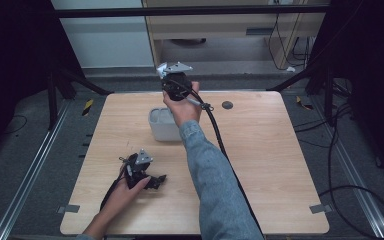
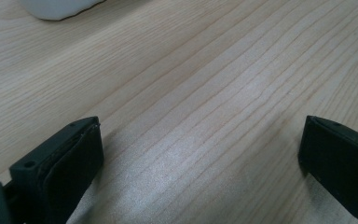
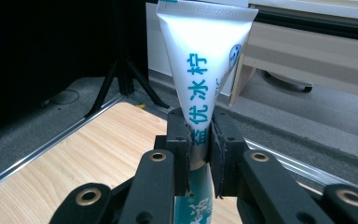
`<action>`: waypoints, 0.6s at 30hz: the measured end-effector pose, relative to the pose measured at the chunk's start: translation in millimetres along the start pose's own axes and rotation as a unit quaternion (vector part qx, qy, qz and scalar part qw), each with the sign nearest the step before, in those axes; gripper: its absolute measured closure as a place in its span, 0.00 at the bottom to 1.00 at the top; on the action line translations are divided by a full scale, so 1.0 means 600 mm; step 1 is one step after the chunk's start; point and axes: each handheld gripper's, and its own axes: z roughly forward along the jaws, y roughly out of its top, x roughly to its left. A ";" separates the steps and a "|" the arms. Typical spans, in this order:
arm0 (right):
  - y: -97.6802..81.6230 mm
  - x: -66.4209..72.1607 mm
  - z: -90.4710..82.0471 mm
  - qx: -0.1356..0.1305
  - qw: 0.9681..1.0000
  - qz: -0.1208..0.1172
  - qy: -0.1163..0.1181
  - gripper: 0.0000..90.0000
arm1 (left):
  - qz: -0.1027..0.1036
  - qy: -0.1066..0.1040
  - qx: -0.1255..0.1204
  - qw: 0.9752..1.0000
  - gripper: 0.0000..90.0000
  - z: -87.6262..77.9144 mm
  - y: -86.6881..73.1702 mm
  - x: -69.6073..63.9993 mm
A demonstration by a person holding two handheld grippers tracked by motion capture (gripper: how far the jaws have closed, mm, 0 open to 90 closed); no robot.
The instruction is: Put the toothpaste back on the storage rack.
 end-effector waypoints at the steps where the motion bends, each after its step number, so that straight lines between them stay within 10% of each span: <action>1: -0.001 0.001 0.000 0.001 1.000 0.000 0.000 0.88 | 0.000 0.000 0.000 1.000 0.00 0.000 0.000 0.000; 18: -0.043 0.009 0.012 0.018 1.000 0.003 0.006 0.88 | 0.000 0.000 0.000 1.000 0.00 0.000 0.000 0.000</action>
